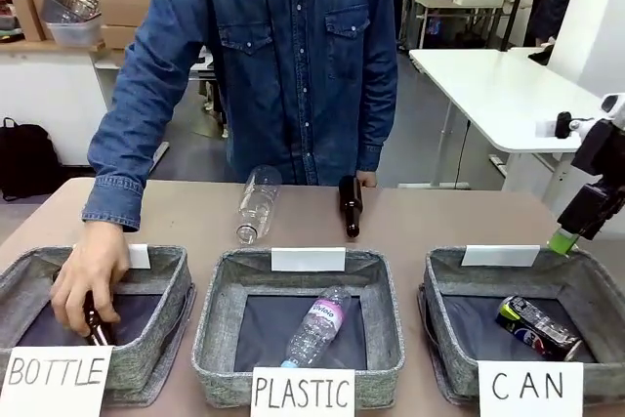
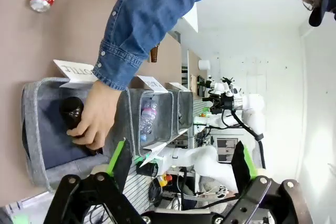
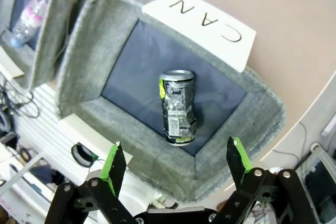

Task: Sort the can waste into the basket.
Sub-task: Pick up the can waste from the table and place it in the right Fabric basket.

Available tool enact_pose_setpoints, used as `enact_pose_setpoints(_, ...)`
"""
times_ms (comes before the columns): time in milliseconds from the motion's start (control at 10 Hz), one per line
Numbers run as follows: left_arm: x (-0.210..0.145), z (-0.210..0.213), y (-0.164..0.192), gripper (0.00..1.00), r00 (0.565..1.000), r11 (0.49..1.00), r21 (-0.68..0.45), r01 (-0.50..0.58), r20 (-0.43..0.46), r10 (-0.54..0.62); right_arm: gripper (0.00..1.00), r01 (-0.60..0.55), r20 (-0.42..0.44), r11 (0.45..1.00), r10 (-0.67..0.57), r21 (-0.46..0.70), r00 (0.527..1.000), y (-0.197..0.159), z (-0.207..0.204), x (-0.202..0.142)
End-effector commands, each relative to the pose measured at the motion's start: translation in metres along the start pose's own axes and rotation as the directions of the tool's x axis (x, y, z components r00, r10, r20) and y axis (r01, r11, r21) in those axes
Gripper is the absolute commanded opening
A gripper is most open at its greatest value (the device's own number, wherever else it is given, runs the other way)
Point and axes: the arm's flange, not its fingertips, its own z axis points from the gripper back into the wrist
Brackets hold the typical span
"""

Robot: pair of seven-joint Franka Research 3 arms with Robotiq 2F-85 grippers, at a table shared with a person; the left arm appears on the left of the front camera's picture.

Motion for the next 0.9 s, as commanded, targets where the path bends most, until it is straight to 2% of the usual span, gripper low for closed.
enact_pose_setpoints(0,0.004,-0.015,-0.003,1.00,0.999,0.999,0.000,0.034,-0.007,-0.034,1.00,-0.036,0.023,0.999,0.036,0.020,0.999,-0.007,0.003,0.006)
enact_pose_setpoints(100,0.004,-0.015,-0.003,1.00,0.999,0.999,0.000,0.034,-0.007,-0.034,1.00,-0.034,0.044,0.999,0.032,0.038,0.999,-0.008,0.004,0.006)
enact_pose_setpoints(300,0.004,-0.015,-0.003,1.00,0.999,0.999,0.000,0.034,-0.007,-0.034,1.00,0.015,0.153,0.989,-0.037,0.147,0.987,-0.012,0.009,0.009)
enact_pose_setpoints(500,0.006,-0.013,-0.002,1.00,1.000,1.000,0.007,0.011,-0.025,-0.011,1.00,-0.049,0.243,0.973,-0.008,0.227,0.970,-0.008,0.016,0.017)
enact_pose_setpoints(600,-0.008,-0.044,-0.014,1.00,0.994,0.997,-0.078,0.006,-0.109,-0.014,1.00,-0.099,0.320,0.942,-0.010,0.321,0.947,-0.006,0.022,0.024)
enact_pose_setpoints(700,-0.028,-0.084,-0.024,1.00,0.971,0.993,-0.116,0.016,-0.236,-0.043,1.00,-0.156,0.382,0.871,-0.039,0.465,0.923,-0.008,0.029,0.031)
enact_pose_setpoints(800,-0.044,-0.112,-0.027,1.00,0.940,0.991,-0.134,0.015,-0.336,-0.060,1.00,-0.145,0.431,0.796,-0.156,0.588,0.889,-0.015,0.035,0.038)
